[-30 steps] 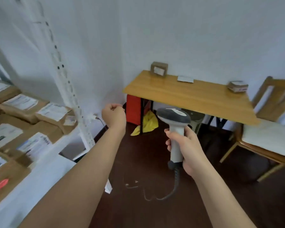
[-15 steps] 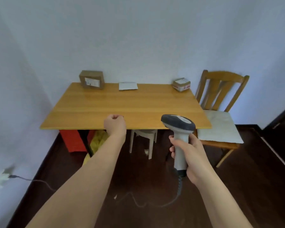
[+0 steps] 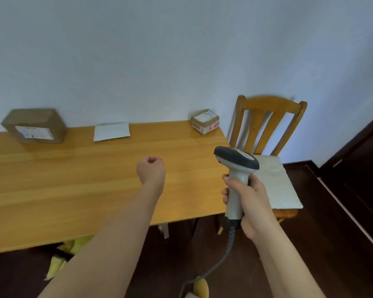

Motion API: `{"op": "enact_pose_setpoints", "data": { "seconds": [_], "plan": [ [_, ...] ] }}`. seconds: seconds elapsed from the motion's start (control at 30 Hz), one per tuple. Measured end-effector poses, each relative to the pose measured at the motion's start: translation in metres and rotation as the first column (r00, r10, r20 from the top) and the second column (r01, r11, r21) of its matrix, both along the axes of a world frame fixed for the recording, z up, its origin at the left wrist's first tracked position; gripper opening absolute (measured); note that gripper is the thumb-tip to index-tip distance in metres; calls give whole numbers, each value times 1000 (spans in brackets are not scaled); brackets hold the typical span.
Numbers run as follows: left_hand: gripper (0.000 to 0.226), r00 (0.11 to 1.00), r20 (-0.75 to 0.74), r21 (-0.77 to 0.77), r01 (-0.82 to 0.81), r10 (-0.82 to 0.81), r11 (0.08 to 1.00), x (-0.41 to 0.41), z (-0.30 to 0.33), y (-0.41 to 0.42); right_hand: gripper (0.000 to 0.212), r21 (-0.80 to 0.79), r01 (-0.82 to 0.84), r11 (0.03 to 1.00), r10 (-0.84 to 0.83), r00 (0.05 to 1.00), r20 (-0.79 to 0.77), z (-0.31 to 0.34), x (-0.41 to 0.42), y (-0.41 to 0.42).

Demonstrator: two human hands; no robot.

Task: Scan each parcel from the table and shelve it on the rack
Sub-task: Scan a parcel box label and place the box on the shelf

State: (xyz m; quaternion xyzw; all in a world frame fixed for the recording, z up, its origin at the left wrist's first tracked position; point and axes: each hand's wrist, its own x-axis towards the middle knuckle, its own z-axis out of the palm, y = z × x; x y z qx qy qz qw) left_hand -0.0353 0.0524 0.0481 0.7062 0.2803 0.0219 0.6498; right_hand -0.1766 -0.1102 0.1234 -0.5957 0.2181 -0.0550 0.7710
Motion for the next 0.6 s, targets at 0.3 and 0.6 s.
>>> {"op": "enact_pose_setpoints", "data": {
  "seconds": [0.3, 0.6],
  "plan": [
    [18, 996, -37, 132, 81, -77, 988, 158, -20, -73, 21, 40, 49, 998, -47, 998, -47, -5, 189, -86],
    [43, 797, -127, 463, 574, -591, 675, 320, -98, -151, 23, 19, 93, 996, -88, 983, -161, -60, 325, -107]
  ]
}}
